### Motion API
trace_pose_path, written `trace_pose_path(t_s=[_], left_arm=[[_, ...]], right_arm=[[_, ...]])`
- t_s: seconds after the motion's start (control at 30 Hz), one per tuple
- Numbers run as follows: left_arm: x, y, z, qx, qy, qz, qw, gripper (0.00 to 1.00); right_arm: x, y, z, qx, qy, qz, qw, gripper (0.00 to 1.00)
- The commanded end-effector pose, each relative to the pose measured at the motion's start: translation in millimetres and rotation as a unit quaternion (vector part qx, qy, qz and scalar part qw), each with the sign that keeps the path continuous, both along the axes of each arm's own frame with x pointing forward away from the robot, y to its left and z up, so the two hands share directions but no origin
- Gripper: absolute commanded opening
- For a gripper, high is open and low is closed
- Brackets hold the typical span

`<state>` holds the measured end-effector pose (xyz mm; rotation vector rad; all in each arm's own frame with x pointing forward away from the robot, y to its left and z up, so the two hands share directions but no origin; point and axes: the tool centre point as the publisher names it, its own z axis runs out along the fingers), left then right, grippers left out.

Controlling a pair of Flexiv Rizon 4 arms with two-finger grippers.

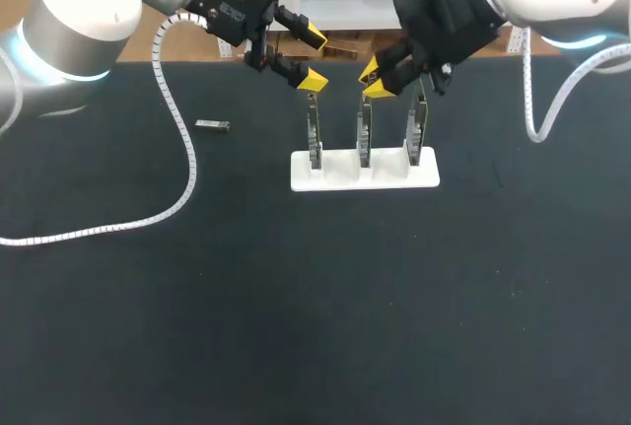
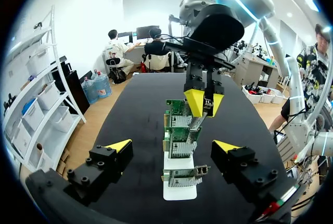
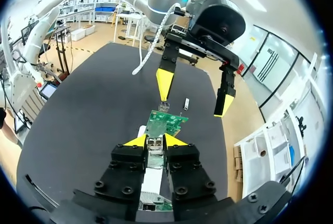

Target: Pick up the optical module with the left hand, and insert it into the network port with the right hand.

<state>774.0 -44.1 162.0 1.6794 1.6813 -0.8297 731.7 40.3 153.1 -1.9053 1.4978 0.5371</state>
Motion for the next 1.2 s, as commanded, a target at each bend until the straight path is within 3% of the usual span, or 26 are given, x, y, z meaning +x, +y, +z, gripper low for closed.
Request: trace_pose_path(t_s=[0.03, 0.33, 1.2], left_arm=[[-0.4, -0.2, 0.4, 0.002, 0.000, 0.001, 1.000, 1.00], [-0.4, -0.2, 0.4, 0.002, 0.000, 0.001, 1.000, 1.00], [-0.4, -0.2, 0.4, 0.002, 0.000, 0.001, 1.000, 1.00]], right_arm=[[2.8, 0.4, -10.8, -0.003, 0.008, 0.008, 1.000, 0.00], [2.0, 3.2, -6.2, -0.038, 0.007, 0.010, 0.999, 0.00], [-1.5, 2.9, -7.3, -0.060, -0.005, 0.000, 0.998, 0.00]])
